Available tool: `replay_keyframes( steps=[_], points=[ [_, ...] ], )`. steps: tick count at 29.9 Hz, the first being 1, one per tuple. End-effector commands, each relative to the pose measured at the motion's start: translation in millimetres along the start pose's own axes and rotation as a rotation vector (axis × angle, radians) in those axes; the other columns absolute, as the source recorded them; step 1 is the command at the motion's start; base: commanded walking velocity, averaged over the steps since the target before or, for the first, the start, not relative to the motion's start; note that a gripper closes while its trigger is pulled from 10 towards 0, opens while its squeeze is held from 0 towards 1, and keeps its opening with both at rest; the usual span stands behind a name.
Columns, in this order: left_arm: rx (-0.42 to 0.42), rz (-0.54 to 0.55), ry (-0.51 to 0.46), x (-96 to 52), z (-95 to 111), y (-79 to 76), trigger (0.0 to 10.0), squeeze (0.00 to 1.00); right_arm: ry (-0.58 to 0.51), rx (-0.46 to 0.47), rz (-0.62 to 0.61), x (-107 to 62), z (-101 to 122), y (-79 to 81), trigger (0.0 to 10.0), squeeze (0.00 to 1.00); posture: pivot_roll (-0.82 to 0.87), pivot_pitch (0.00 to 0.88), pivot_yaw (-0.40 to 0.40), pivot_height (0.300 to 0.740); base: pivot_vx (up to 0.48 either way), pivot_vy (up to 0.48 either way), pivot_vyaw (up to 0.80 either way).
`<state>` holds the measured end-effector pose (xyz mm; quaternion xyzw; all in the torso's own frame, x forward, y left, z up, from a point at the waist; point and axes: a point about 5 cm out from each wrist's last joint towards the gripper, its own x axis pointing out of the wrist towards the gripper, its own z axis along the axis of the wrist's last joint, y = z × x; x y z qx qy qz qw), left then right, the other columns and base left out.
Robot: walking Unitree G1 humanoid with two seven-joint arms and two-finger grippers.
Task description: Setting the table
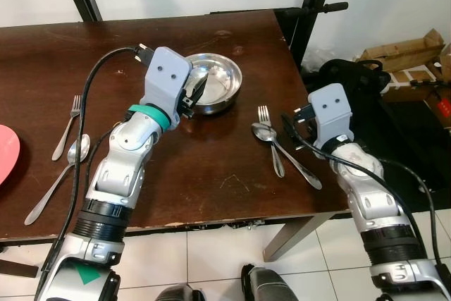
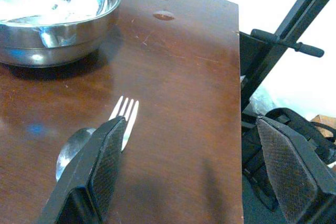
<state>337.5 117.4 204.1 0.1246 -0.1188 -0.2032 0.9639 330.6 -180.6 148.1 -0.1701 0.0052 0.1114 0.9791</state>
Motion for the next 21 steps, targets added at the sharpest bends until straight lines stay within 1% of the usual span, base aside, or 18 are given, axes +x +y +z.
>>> replay_keyframes(
  steps=[1, 19, 21],
  points=[
    [0.011, -0.002, 0.012, 1.0, -2.6, 0.3, 10.0, 0.00, 0.005, 0.002, -0.009, 0.1, -2.1, -0.4, 10.0, 0.00, -0.13, 0.000, 0.090, 0.740, 0.000, 0.000, 0.00],
    [0.014, -0.003, 0.010, 2.4, -2.1, 0.9, 10.0, 0.00, 0.004, 0.004, -0.011, 0.5, -2.0, -0.6, 10.0, 0.00, -0.12, 0.000, 0.091, 0.740, 0.000, 0.000, 0.00],
    [0.016, -0.005, 0.015, 1.9, -3.6, 0.6, 10.0, 0.00, 0.003, 0.021, -0.012, 0.2, -2.3, -0.2, 10.0, 0.00, -0.12, 0.000, 0.090, 0.740, 0.000, 0.000, 0.00]
  ],
)
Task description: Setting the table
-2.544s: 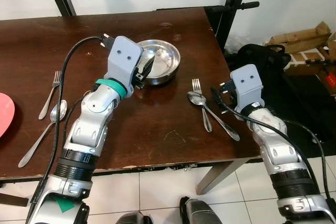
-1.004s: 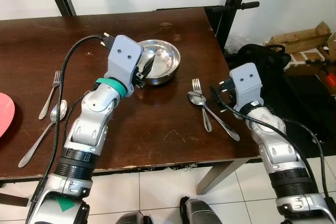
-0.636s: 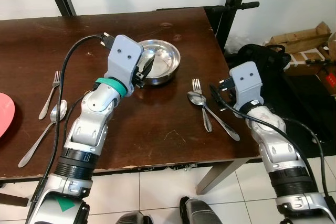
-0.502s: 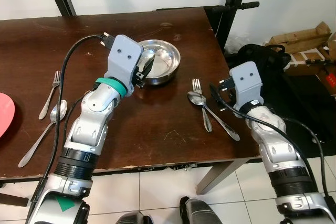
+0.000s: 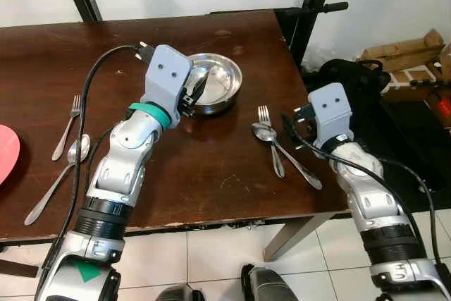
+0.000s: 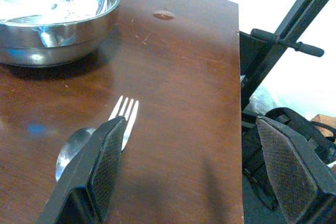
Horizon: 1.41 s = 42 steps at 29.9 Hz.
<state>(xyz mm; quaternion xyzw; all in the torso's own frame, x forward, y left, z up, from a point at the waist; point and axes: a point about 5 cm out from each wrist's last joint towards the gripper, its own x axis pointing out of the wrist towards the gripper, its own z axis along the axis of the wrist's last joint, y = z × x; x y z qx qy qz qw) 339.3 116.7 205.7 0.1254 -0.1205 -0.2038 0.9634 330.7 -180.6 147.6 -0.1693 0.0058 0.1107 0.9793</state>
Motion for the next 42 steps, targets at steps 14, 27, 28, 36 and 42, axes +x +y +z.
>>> replay_keyframes(
  steps=[14, 27, 28, 36, 42],
  points=[
    [0.020, -0.008, 0.080, -8.2, -21, -3.2, 10.0, 0.00, 0.051, 0.127, 0.012, -10.6, -16, 13.2, 10.0, 0.00, -0.11, 0.000, 0.078, 0.740, 0.000, 0.000, 0.00],
    [0.031, 0.062, 0.041, -0.4, -11, 12.3, 10.0, 0.00, -0.035, 0.053, -0.065, 3.1, 12, -13.9, 10.0, 0.00, -0.11, 0.000, 0.071, 0.740, 0.000, 0.000, 0.00],
    [0.028, 0.051, 0.049, -3.1, -14, 8.2, 10.0, 0.00, -0.025, 0.055, -0.060, 1.3, 9, -11.3, 10.0, 0.00, -0.11, 0.000, 0.074, 0.740, 0.000, 0.000, 0.00],
    [0.014, 0.031, 0.059, -5.7, -17, -0.5, 10.0, 0.00, 0.000, 0.072, -0.051, -4.5, 0, -3.2, 10.0, 0.00, -0.11, 0.000, 0.074, 0.740, 0.000, 0.000, 0.00],
    [0.014, 0.035, 0.060, -5.5, -17, 1.4, 10.0, 0.00, 0.007, 0.070, -0.050, -4.5, -1, -2.6, 10.0, 0.00, -0.11, 0.000, 0.076, 0.740, 0.000, 0.000, 0.00]
  ],
)
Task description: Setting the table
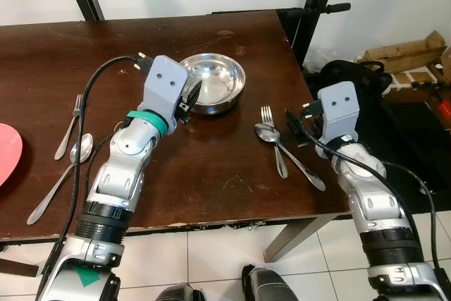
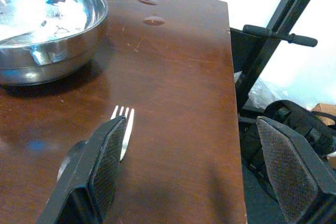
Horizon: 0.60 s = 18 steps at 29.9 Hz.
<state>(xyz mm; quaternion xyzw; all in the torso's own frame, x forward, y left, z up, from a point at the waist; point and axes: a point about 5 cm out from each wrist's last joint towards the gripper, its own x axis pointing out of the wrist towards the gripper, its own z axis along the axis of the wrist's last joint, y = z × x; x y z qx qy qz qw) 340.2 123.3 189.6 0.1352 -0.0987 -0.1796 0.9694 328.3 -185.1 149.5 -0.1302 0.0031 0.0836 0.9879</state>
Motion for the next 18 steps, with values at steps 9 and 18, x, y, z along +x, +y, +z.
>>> replay_keyframes(
  steps=[9, 18],
  points=[
    [0.047, 0.048, -0.023, 1.4, 10, 16.8, 10.0, 0.00, 0.025, 0.004, -0.071, 1.7, -5, -15.3, 10.0, 0.00, -0.03, 0.000, 0.053, 0.740, 0.000, 0.000, 0.00],
    [0.089, -0.058, -0.010, -3.3, 15, 23.2, 10.0, 0.00, 0.120, 0.012, 0.020, 2.9, -25, -14.2, 10.0, 0.00, -0.01, 0.002, 0.046, 0.740, 0.000, 0.000, 0.00]
  ],
)
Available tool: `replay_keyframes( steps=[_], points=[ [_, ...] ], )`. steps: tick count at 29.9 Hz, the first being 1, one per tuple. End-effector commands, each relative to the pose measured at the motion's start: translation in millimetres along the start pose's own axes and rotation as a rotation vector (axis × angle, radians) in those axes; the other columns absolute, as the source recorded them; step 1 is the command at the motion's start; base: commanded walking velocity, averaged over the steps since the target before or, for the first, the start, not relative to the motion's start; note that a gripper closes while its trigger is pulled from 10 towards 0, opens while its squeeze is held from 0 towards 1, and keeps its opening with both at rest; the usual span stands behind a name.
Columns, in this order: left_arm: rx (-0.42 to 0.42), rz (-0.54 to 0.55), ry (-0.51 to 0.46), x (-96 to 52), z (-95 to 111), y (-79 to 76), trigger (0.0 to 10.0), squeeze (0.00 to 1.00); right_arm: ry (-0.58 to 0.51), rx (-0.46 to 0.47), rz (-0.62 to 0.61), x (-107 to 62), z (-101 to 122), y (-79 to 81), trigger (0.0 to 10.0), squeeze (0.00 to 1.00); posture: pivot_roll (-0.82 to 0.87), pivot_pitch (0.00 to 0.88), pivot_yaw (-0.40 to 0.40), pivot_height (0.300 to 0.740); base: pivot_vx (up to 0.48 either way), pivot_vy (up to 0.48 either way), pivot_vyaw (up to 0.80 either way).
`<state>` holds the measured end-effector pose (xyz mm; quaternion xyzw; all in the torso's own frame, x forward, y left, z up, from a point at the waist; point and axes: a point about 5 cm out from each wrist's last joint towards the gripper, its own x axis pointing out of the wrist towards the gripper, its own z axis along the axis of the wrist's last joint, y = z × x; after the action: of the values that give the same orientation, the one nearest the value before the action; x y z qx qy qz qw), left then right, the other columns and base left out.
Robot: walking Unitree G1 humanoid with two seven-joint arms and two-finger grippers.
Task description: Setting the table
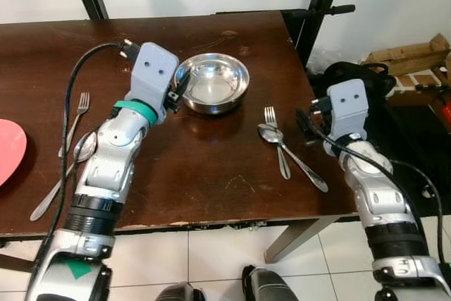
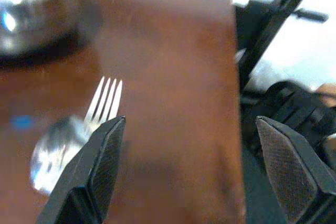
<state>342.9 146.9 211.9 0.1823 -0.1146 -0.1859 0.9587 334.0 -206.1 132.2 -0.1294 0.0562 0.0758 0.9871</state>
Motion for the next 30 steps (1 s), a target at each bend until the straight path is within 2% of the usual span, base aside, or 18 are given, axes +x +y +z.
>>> replay_keyframes(
  steps=[1, 2, 3, 4, 9, 10, 11, 13, 19, 24, 26, 30],
  points=[
    [-0.010, -0.037, 0.006, -0.1, 0, -5.5, 10.0, 0.00, 0.013, 0.000, 0.021, 0.5, -2, 2.4, 10.0, 0.00, -0.01, 0.002, 0.046, 0.740, 0.000, 0.000, 0.00],
    [0.012, -0.111, -0.007, -0.4, 4, -10.3, 10.0, 0.00, 0.027, 0.004, 0.047, 0.7, -4, 3.6, 10.0, 0.00, -0.01, 0.003, 0.046, 0.740, 0.000, 0.000, 0.00],
    [0.045, -0.194, -0.030, -0.6, 10, -17.7, 10.0, 0.00, 0.034, 0.003, 0.074, 0.1, -5, 5.1, 10.0, 0.72, -0.01, 0.005, 0.048, 0.740, 0.000, 0.000, 0.00],
    [0.090, -0.251, -0.058, 1.3, 16, -25.3, 10.0, 0.00, 0.039, -0.007, 0.108, -1.4, -6, 6.8, 10.0, 1.00, -0.01, 0.010, 0.051, 0.740, 0.000, 0.000, 0.00],
    [0.146, -0.305, -0.106, 6.3, 27, -36.7, 10.0, 0.00, 0.052, -0.029, 0.132, -3.8, -9, 6.1, 10.0, 1.00, -0.02, 0.013, 0.050, 0.740, 0.000, 0.000, 0.00],
    [0.160, -0.318, -0.133, 10.5, 33, -44.1, 10.0, 0.00, 0.065, -0.043, 0.124, -5.2, -11, 2.3, 10.0, 1.00, -0.02, 0.013, 0.050, 0.740, 0.000, 0.000, 0.00],
    [0.162, -0.342, -0.161, 14.0, 39, -54.1, 10.0, 0.00, 0.075, -0.055, 0.113, -6.8, -13, -2.3, 10.0, 0.00, -0.03, 0.018, 0.049, 0.740, 0.000, 0.000, 0.00],
    [0.152, -0.386, -0.195, 17.3, 47, -68.7, 10.0, 0.00, 0.086, -0.069, 0.108, -7.9, -15, -7.9, 10.0, 0.00, -0.03, 0.021, 0.054, 0.740, 0.000, 0.000, 0.00],
    [0.163, -0.447, -0.234, 23.2, 57, -81.6, 10.0, 0.00, 0.091, -0.089, 0.134, -3.1, -11, -14.3, 10.0, 0.00, -0.03, 0.036, 0.053, 0.740, 0.000, 0.000, 0.00],
    [0.168, -0.450, -0.238, 24.2, 58, -81.1, 10.0, 0.00, 0.077, -0.084, 0.157, -4.9, -7, -16.7, 10.0, 0.00, -0.03, 0.030, 0.050, 0.740, 0.000, 0.000, 0.00],
    [0.172, -0.443, -0.232, 24.5, 58, -77.4, 10.0, 0.00, 0.014, -0.100, 0.258, -18.9, 4, -21.1, 10.0, 0.00, -0.03, 0.042, 0.053, 0.740, 0.000, 0.000, 0.00],
    [0.167, -0.441, -0.225, 24.2, 56, -75.7, 10.0, 0.00, -0.015, -0.132, 0.329, -31.4, 10, -21.5, 10.0, 0.00, -0.04, 0.042, 0.060, 0.740, 0.000, 0.000, 0.00]
  ],
)
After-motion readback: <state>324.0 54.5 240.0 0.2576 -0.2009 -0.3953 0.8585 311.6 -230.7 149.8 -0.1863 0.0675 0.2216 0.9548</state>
